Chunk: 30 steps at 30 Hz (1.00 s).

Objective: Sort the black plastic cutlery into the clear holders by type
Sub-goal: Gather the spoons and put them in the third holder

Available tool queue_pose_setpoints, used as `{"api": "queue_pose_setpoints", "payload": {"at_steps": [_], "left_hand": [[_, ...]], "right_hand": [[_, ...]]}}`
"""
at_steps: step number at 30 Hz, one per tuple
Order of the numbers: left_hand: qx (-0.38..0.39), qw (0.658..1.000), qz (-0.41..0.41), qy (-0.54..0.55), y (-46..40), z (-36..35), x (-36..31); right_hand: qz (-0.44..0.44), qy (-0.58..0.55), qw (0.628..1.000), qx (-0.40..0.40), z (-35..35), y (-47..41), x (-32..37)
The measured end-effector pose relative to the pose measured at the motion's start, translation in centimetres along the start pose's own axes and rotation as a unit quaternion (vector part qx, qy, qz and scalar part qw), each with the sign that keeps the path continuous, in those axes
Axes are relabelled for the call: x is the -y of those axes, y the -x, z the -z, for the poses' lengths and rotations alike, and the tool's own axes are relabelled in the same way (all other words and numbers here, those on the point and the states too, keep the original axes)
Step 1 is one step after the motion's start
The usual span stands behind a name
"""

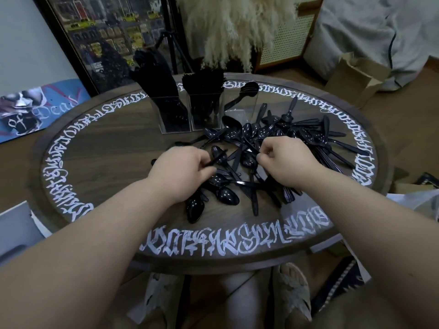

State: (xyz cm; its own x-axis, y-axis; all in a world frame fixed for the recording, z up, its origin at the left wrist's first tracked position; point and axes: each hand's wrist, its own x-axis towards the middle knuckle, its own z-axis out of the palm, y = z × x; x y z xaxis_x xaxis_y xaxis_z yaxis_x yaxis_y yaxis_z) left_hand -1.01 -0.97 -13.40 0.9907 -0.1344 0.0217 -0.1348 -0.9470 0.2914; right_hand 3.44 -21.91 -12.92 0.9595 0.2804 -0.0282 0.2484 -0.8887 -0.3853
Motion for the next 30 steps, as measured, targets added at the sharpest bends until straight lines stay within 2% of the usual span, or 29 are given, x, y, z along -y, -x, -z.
{"api": "queue_pose_setpoints", "payload": {"at_steps": [3, 6, 10, 15, 21, 24, 27, 30], "left_hand": [[-0.070, 0.996, 0.006, 0.059, 0.2, 0.9, 0.0], [-0.121, 0.985, 0.024, 0.121, 0.5, 1.3, 0.0], [-0.160, 0.965, 0.066, 0.196, 0.9, 1.8, -0.4], [-0.177, 0.955, 0.092, 0.220, 1.0, 1.9, 0.0], [-0.129, 0.955, 0.117, 0.239, 1.4, 1.8, 0.6], [-0.096, 0.966, 0.118, 0.211, 1.6, 1.5, 0.9], [-0.063, 0.980, 0.126, 0.141, 1.8, 1.3, 1.5], [0.020, 0.990, 0.132, 0.040, 1.8, 0.6, 2.0]], "right_hand": [[0.021, -0.003, 0.998, 0.058, 0.3, 0.8, -0.1], [0.040, 0.045, 0.991, 0.118, -0.2, 1.3, 0.0], [0.043, 0.080, 0.988, 0.123, -1.2, 1.1, 0.2], [0.022, 0.067, 0.990, 0.119, -1.6, 0.7, 0.1], [-0.004, 0.053, 0.996, 0.071, -0.4, 0.6, -0.3], [-0.015, 0.047, 0.997, 0.053, -0.1, 0.5, -0.4], [-0.008, 0.044, 0.998, 0.043, -0.1, 0.3, 0.1], [0.001, 0.036, 0.999, 0.039, -0.4, 0.1, 0.8]]}}
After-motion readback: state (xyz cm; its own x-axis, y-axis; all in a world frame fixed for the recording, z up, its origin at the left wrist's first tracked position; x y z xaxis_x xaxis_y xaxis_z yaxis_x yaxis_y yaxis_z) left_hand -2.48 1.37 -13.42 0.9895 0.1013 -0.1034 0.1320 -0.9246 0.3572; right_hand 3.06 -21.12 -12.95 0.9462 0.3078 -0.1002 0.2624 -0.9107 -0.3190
